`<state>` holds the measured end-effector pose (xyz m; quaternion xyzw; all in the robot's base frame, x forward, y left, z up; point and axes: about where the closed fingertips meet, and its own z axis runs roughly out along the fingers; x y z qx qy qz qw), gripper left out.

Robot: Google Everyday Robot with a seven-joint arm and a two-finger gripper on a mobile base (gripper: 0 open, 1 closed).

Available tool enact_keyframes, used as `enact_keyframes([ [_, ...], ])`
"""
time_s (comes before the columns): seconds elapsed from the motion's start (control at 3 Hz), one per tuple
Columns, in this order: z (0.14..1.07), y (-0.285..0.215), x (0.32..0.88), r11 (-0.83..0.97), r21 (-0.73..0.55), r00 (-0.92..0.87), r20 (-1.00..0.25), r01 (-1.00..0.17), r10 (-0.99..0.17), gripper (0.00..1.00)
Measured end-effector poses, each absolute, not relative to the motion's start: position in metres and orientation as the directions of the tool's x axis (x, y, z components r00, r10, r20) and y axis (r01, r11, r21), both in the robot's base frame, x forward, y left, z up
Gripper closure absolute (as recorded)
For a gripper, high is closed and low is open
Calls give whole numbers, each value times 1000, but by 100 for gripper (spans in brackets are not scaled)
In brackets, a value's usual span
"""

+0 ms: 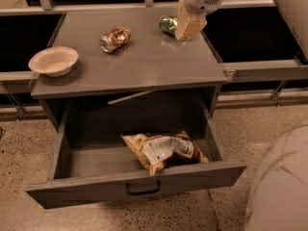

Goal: Pick brown chip bag from top drawer and place on counter

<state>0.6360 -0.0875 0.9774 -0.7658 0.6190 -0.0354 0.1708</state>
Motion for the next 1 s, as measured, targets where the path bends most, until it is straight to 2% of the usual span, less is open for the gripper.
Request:
enact_keyframes([
  [0.33,960,-70,614,-227,-285,298,-237,-931,-925,12],
  [0.67,899,-28,554,-341,-182,384,-349,-923,-855,0],
  [1.0,846,-17,519,-410,-78,409,-367,-909,-836,0],
])
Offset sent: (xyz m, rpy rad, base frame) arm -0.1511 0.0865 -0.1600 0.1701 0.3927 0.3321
